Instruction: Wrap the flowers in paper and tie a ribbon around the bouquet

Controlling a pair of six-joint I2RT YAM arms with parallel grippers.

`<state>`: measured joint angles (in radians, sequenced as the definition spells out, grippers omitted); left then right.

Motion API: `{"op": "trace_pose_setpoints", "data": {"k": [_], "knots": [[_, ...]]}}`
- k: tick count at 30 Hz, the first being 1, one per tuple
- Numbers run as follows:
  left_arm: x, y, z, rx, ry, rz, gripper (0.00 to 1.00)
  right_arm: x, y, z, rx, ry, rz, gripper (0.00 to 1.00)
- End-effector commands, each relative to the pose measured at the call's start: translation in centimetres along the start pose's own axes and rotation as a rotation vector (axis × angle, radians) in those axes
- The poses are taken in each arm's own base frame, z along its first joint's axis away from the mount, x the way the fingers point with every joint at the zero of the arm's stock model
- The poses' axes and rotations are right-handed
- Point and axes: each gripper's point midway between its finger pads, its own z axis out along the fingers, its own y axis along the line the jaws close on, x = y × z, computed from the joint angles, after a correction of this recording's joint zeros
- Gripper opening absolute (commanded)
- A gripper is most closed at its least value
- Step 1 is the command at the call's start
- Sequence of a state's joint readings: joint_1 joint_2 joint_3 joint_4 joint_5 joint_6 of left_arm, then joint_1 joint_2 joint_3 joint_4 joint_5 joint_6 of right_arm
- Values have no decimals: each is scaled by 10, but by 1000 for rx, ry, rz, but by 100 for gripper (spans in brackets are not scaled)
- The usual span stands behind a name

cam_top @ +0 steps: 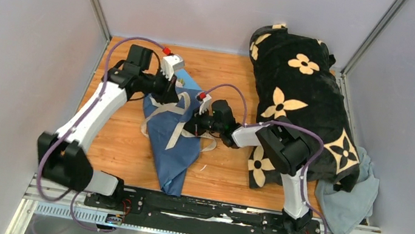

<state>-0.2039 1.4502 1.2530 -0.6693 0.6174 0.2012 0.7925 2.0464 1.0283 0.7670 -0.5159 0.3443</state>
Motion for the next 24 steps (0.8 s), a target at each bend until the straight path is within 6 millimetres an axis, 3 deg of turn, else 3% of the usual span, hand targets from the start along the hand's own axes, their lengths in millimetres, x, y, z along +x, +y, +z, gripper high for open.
{"op": "trace_pose_setpoints", "data": {"k": [1,4,9,12,15,18,20,22,24], "knots": [[12,-69,-30,161,-11,272,0,-5,-33,2,51,28,175,0],[43,-110,-28,300,101,357,0,-19,-30,7,-16,36,151,0],[89,-138,9,392,291,545,0,-39,-15,12,-140,38,104,0],[95,-126,31,360,361,617,0,-46,0,9,-226,30,75,0],[87,-92,49,201,413,660,3,-47,5,7,-247,39,60,0],[79,-65,50,72,405,690,22,-43,2,6,-239,47,60,0],[73,-58,44,43,362,686,53,-41,3,5,-242,53,64,0],[64,-51,34,13,308,675,78,-39,2,5,-239,54,64,0],[53,-45,23,-1,249,660,95,-37,1,5,-236,57,67,0]]}}
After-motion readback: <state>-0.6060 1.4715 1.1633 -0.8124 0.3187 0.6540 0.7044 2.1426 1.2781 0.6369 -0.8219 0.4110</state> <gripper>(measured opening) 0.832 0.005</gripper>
